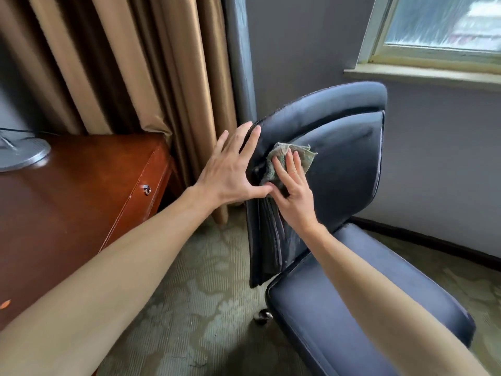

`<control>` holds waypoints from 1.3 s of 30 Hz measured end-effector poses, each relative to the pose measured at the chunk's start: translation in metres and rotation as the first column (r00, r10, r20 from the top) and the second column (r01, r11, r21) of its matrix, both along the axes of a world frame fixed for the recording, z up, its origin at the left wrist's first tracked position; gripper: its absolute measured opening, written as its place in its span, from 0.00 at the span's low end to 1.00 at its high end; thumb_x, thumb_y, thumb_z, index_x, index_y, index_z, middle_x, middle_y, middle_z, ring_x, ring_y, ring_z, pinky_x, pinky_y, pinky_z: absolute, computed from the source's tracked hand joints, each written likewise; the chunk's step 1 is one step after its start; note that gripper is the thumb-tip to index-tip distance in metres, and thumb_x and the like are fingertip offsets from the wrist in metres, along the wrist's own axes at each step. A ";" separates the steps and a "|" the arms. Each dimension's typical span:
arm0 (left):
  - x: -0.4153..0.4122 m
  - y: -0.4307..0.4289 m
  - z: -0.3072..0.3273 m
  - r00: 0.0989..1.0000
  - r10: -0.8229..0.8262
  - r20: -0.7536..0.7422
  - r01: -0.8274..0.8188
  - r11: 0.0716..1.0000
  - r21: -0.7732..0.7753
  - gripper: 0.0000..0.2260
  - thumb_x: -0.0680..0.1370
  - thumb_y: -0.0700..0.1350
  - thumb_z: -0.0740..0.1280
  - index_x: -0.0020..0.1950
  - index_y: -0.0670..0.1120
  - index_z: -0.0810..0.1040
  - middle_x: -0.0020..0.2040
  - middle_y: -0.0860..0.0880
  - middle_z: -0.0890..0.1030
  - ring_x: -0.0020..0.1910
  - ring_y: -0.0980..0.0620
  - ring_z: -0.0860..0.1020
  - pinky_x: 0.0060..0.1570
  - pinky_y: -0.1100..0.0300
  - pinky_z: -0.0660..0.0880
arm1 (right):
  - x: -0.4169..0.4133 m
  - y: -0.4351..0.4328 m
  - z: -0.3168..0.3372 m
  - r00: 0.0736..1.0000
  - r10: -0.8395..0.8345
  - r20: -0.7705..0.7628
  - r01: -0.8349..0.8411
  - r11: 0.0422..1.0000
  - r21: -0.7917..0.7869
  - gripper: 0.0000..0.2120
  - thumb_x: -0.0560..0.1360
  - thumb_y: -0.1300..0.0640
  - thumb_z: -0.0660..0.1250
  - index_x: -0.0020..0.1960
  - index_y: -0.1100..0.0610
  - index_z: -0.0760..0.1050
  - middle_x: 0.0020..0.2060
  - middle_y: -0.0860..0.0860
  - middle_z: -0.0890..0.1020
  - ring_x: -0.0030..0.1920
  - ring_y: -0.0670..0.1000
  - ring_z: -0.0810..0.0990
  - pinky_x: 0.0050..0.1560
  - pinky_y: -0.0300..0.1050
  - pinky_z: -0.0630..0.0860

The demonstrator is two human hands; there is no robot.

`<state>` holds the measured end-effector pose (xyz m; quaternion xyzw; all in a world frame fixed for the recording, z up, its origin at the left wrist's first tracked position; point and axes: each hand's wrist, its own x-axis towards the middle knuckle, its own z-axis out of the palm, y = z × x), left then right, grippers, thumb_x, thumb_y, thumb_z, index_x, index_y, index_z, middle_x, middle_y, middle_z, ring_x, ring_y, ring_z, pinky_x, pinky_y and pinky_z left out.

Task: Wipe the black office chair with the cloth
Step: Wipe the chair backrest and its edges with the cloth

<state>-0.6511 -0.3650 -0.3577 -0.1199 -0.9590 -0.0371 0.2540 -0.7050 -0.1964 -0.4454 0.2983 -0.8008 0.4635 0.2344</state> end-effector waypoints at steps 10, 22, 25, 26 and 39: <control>-0.002 0.005 -0.026 0.947 0.043 -0.319 -0.071 0.995 -0.075 0.42 0.73 0.67 0.59 0.78 0.42 0.57 0.77 0.40 0.59 0.76 0.44 0.57 0.75 0.54 0.45 | -0.005 0.012 -0.046 0.964 0.065 -0.258 -0.078 0.996 -0.040 0.26 0.77 0.44 0.62 0.74 0.46 0.64 0.76 0.49 0.60 0.77 0.46 0.51 0.76 0.46 0.54; -0.008 0.008 -0.028 0.936 0.157 -0.316 -0.194 0.977 -0.087 0.41 0.71 0.65 0.59 0.79 0.45 0.57 0.78 0.43 0.58 0.76 0.40 0.56 0.76 0.51 0.50 | -0.006 0.003 -0.041 0.985 0.064 -0.159 -0.072 0.997 -0.041 0.28 0.80 0.44 0.59 0.77 0.41 0.53 0.78 0.45 0.49 0.77 0.45 0.42 0.77 0.47 0.50; -0.010 0.008 -0.028 0.934 0.158 -0.320 -0.194 0.977 -0.083 0.41 0.71 0.65 0.60 0.79 0.45 0.58 0.78 0.44 0.58 0.77 0.40 0.56 0.77 0.51 0.49 | -0.010 0.002 -0.041 0.985 0.075 -0.156 -0.079 0.997 -0.024 0.28 0.80 0.45 0.59 0.77 0.41 0.53 0.78 0.44 0.48 0.77 0.45 0.42 0.77 0.47 0.49; -0.010 0.009 -0.029 0.933 0.152 -0.325 -0.186 0.980 -0.076 0.40 0.72 0.63 0.62 0.79 0.45 0.58 0.77 0.44 0.59 0.76 0.41 0.56 0.77 0.51 0.49 | -0.009 0.004 -0.048 0.983 0.082 -0.164 -0.088 0.996 -0.031 0.28 0.80 0.46 0.59 0.77 0.41 0.53 0.78 0.44 0.49 0.77 0.45 0.42 0.77 0.48 0.49; 0.001 0.031 -0.047 0.904 0.222 -0.367 -0.282 0.952 -0.119 0.36 0.77 0.62 0.65 0.79 0.50 0.57 0.80 0.44 0.49 0.79 0.44 0.46 0.76 0.47 0.41 | 0.008 0.024 -0.111 0.988 0.117 -0.103 -0.130 0.983 -0.131 0.25 0.81 0.50 0.60 0.76 0.44 0.57 0.74 0.38 0.52 0.76 0.40 0.45 0.77 0.44 0.51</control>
